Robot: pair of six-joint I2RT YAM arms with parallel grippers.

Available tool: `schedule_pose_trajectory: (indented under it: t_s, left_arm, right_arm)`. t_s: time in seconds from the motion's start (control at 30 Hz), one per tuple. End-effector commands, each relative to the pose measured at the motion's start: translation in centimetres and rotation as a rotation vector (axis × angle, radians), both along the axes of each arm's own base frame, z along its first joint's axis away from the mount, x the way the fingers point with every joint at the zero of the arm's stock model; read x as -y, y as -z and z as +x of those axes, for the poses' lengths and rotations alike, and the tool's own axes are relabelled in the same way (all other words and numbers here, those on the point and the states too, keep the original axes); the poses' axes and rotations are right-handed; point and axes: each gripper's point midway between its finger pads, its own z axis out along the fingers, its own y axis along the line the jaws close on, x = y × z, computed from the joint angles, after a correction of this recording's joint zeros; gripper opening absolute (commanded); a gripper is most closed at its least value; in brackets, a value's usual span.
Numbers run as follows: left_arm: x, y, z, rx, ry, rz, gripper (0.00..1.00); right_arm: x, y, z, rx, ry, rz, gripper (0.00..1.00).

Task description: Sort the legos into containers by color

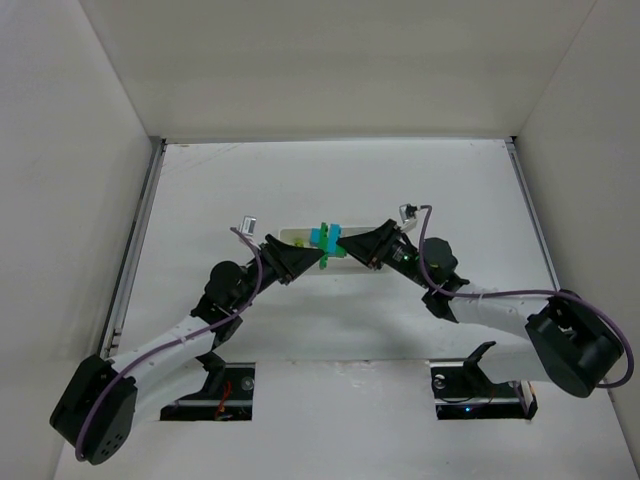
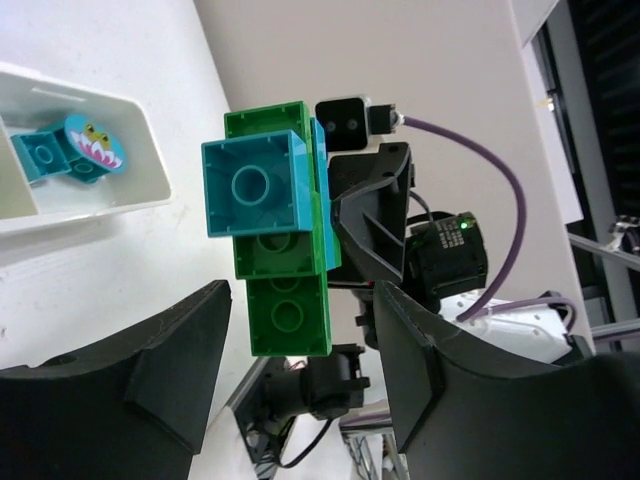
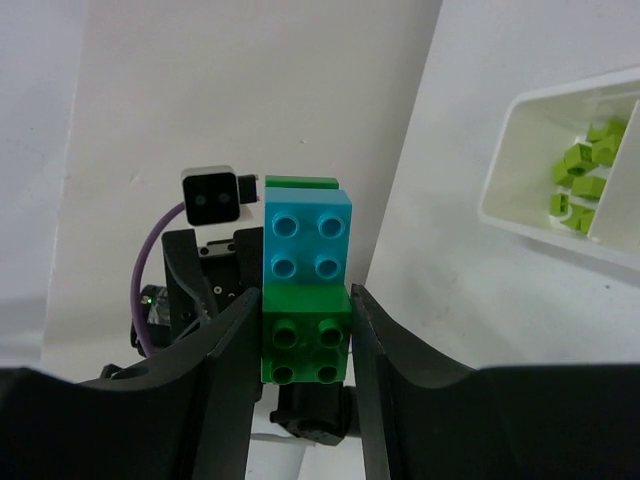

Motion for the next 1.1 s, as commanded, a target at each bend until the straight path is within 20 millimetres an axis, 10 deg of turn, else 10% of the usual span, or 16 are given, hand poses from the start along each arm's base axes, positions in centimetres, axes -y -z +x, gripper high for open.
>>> schedule_pose_trajectory:
  t_s: [0.0, 0.37, 1.07]
  left_arm:
    - [0.3, -2.4, 0.1, 0.093, 0.000, 0.004, 0.56]
    - [0.8, -2.0, 0.4, 0.084, 0.006, 0.019, 0.50]
    - [0.2, -0.8, 0.8, 0.074, -0.019, 0.042, 0.71]
  right_arm:
    - [-0.5, -1.4, -0.4, 0.037, -0.035, 0.013, 0.34]
    - [-2.1, -0.7, -0.9, 0.012, -0.111, 0.009, 0.34]
    - [-1.2, -1.4, -1.5, 0.025, -0.118, 0.051, 0.33]
